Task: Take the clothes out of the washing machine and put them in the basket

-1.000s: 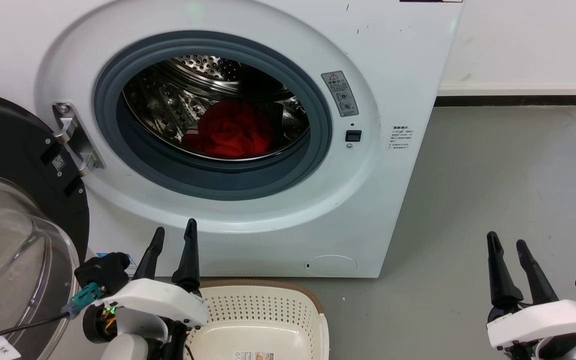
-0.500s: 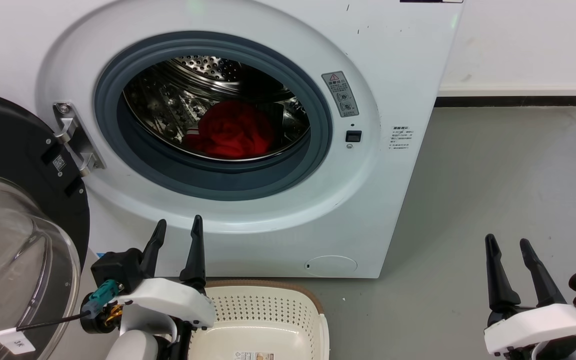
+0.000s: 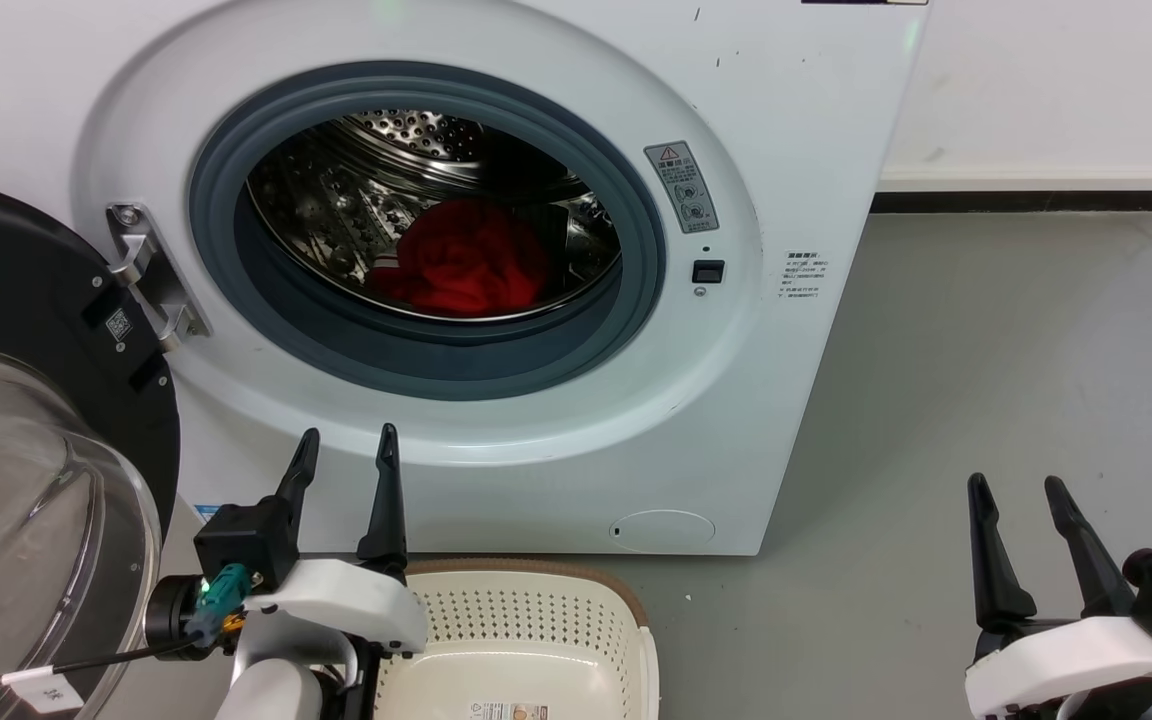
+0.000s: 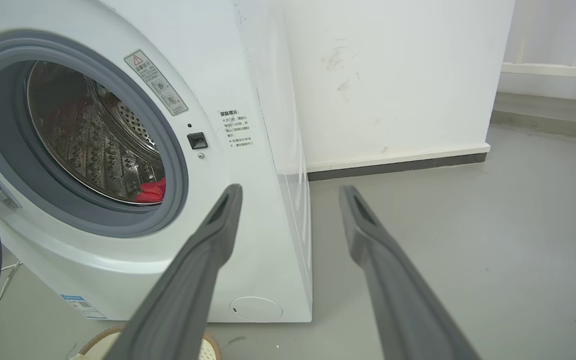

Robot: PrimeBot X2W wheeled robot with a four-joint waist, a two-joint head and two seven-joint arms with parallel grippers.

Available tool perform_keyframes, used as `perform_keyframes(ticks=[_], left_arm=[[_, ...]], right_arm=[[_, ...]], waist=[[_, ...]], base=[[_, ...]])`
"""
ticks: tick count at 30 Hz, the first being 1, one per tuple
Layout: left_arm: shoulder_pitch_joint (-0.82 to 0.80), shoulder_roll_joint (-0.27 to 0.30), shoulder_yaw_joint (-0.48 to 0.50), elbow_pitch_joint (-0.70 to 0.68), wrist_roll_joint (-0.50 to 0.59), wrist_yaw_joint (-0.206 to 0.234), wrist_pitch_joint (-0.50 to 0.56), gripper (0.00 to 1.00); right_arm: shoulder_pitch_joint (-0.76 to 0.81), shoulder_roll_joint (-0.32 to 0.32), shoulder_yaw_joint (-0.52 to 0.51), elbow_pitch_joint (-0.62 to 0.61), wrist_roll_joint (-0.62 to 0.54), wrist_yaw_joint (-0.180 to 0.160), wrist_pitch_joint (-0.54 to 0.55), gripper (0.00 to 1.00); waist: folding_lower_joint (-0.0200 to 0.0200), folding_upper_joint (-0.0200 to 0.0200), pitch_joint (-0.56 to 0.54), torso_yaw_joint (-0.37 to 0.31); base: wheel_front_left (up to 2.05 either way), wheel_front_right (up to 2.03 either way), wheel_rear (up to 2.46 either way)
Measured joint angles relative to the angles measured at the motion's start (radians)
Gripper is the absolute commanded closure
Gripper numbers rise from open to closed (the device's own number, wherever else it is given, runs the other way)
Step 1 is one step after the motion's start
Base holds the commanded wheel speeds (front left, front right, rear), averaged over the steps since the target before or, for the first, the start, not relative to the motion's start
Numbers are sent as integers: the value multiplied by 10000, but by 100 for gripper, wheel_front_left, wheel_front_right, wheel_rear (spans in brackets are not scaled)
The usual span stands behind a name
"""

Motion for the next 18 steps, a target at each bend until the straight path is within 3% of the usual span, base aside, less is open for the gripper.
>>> perform_keyframes(ticks=[18], left_arm=[[116,-77,-2,-33,1384,165,-360,0]], right_arm=[[215,-2,-94,-69,-1306,0,-159,0]], waist=[[0,0,13,81]], base=[[0,0,0]])
